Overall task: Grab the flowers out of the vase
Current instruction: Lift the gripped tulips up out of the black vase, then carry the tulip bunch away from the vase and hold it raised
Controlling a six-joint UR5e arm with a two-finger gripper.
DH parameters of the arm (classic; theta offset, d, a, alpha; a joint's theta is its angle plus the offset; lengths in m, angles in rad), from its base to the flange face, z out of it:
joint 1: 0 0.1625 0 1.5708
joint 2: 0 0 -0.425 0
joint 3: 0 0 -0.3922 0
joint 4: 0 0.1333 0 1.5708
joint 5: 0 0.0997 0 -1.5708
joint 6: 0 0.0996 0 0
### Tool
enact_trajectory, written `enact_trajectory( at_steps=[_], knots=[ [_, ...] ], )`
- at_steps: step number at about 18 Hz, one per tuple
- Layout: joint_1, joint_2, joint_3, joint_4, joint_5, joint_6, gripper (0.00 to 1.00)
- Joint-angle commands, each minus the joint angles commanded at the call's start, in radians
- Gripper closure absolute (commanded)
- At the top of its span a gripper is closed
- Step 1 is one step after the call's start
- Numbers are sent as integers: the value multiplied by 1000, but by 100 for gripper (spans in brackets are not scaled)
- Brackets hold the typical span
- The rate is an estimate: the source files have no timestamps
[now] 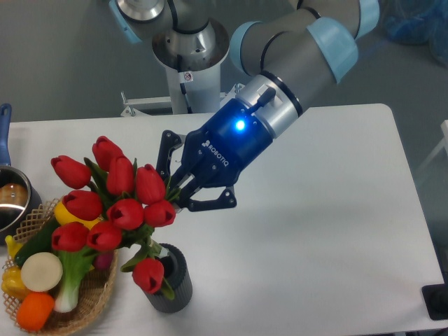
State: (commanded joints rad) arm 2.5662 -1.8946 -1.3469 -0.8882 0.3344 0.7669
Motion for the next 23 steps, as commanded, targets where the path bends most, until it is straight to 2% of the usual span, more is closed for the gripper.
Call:
enact_trajectory(
  at_steps=[3, 8, 13, 15, 21, 23],
  knots=[
    [38, 18, 0, 0, 40, 15, 91],
    [81, 45, -5, -2, 236, 46, 93],
    [103, 63, -40, -5, 365, 80, 94],
    [112, 69, -61, -2, 417, 87, 97],
    [183, 87, -141, -8, 429, 118, 100],
    [189, 113, -162, -43, 454, 107, 100]
  ],
)
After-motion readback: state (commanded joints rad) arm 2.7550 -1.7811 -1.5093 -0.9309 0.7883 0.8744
